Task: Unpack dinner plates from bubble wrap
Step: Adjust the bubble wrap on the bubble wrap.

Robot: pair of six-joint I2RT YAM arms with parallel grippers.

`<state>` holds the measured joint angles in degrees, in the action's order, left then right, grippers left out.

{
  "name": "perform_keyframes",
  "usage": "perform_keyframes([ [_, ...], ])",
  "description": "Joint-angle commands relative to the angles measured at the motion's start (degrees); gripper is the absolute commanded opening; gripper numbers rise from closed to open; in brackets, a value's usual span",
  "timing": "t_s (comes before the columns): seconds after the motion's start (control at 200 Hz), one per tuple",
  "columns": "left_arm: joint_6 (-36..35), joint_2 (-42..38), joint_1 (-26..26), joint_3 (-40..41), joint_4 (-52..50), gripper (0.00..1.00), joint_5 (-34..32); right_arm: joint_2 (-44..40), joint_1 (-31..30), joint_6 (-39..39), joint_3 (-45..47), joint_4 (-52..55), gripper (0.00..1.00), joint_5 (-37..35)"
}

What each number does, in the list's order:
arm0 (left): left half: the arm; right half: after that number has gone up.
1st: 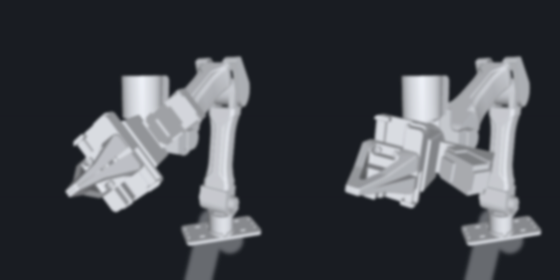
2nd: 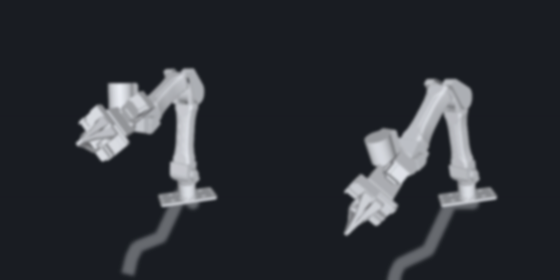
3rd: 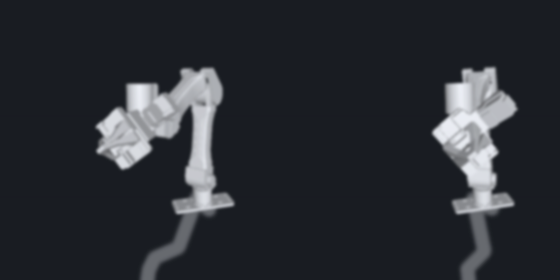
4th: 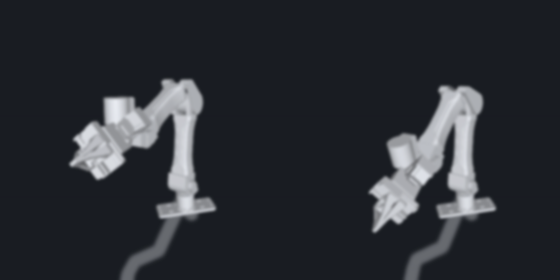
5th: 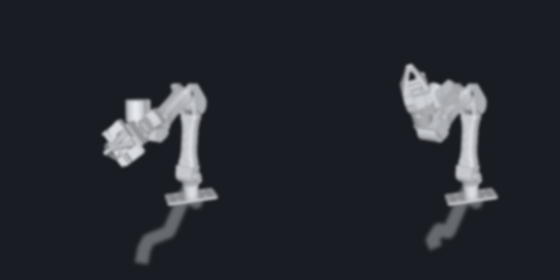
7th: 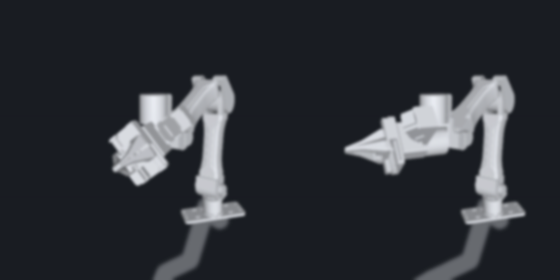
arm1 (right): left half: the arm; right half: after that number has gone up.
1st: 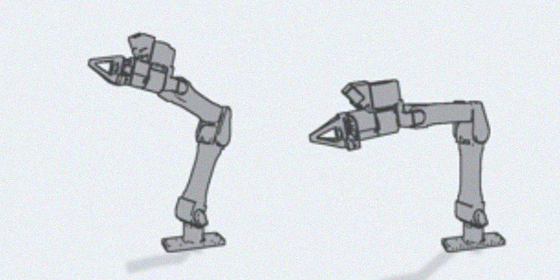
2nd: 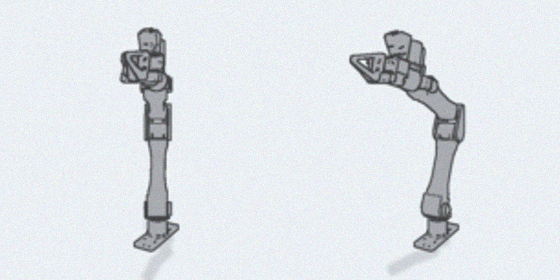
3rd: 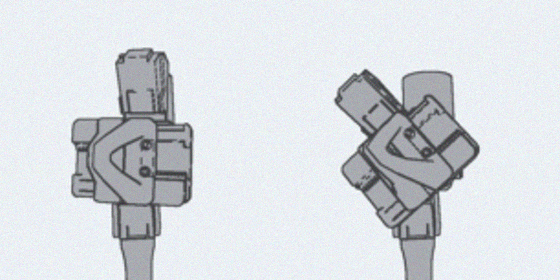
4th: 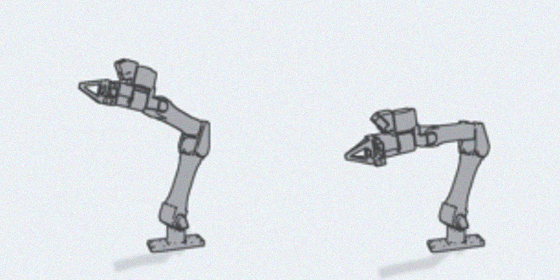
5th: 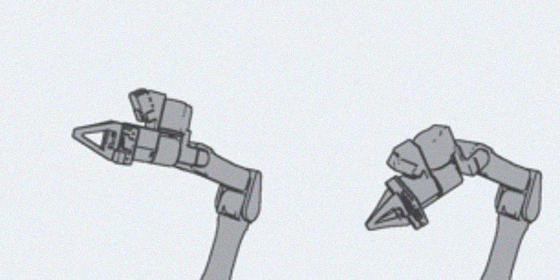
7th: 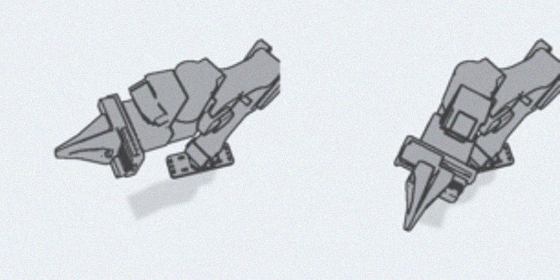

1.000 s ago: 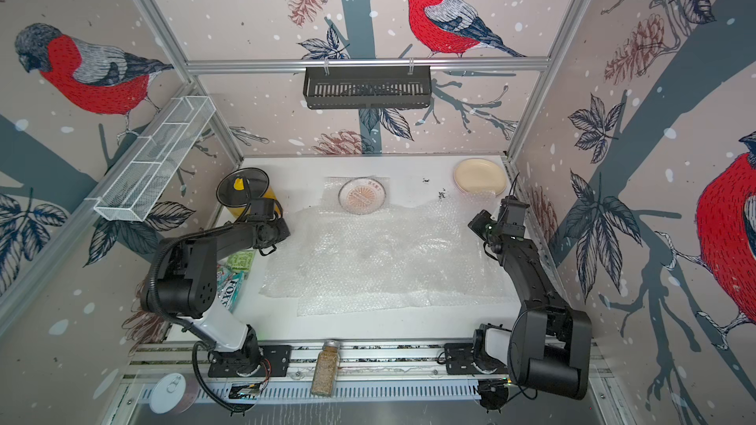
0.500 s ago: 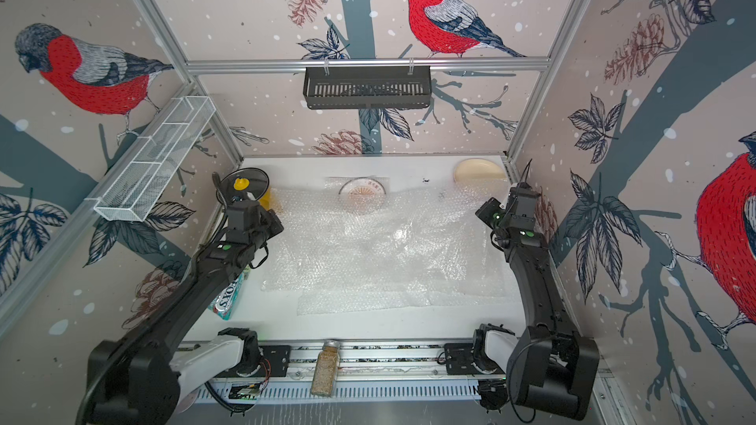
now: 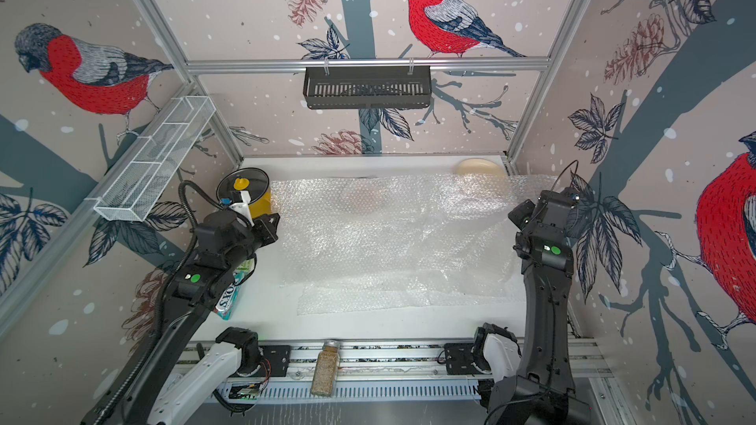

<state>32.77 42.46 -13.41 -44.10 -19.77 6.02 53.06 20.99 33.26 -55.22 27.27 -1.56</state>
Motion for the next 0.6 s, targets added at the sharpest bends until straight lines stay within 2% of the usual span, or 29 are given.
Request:
perform_keyframes([
  [0.0, 0.5, -1.1, -3.4, -1.1, -2.1, 0.0, 1.7, -1.6, 2.0, 1.4, -2.0, 2.5, 0.09, -3.1],
  [0.295, 2.4, 0.9, -14.5, -1.2, -0.6, 0.0, -3.1, -6.5, 6.6, 0.9, -4.9, 5.6, 0.14, -6.2],
  [0.435, 3.7, 4.3, -16.0, 1.5, 3.0, 0.0, -3.6, -7.9, 6.7, 1.5, -0.4, 2.9, 0.16, -6.9],
  [0.595, 5.0, 8.0, -16.0, 5.3, 7.5, 0.0, -5.0, -4.5, 6.9, 3.8, 5.4, -2.5, 0.13, -6.8],
])
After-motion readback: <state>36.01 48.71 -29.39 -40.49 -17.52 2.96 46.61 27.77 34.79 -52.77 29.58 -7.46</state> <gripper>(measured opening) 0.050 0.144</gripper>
